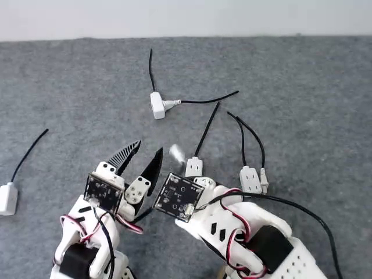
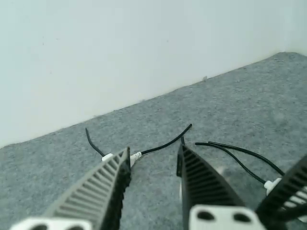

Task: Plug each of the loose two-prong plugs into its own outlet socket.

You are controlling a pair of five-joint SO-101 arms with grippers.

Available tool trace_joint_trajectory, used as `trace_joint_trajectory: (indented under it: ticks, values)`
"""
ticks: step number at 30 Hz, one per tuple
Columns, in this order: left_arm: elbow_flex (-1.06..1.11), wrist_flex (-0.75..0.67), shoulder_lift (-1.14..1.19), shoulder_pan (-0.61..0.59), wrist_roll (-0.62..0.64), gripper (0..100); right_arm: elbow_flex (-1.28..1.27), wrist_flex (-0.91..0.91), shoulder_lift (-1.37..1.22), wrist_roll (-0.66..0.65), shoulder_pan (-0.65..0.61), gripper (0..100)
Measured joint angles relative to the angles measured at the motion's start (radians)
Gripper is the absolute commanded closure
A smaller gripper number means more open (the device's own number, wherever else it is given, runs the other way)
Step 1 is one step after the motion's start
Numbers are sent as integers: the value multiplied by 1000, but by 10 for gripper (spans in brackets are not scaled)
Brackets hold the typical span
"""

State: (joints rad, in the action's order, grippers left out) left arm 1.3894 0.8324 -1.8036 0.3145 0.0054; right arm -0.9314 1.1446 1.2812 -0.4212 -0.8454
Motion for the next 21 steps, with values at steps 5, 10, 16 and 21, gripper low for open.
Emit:
trace_joint_trajectory:
  ticks: [5,10,16,21]
  values:
    - [0,0,0,-2,0,838,-9,-26,18,0,46,991]
    - [23,0,0,-2,0,838,-38,-43,23,0,49,991]
    - [140,-32,0,-18,-31,838,-109,-107,23,0,60,987]
    - [226,-176,0,-112,-40,838,-198,-236,23,0,178,986]
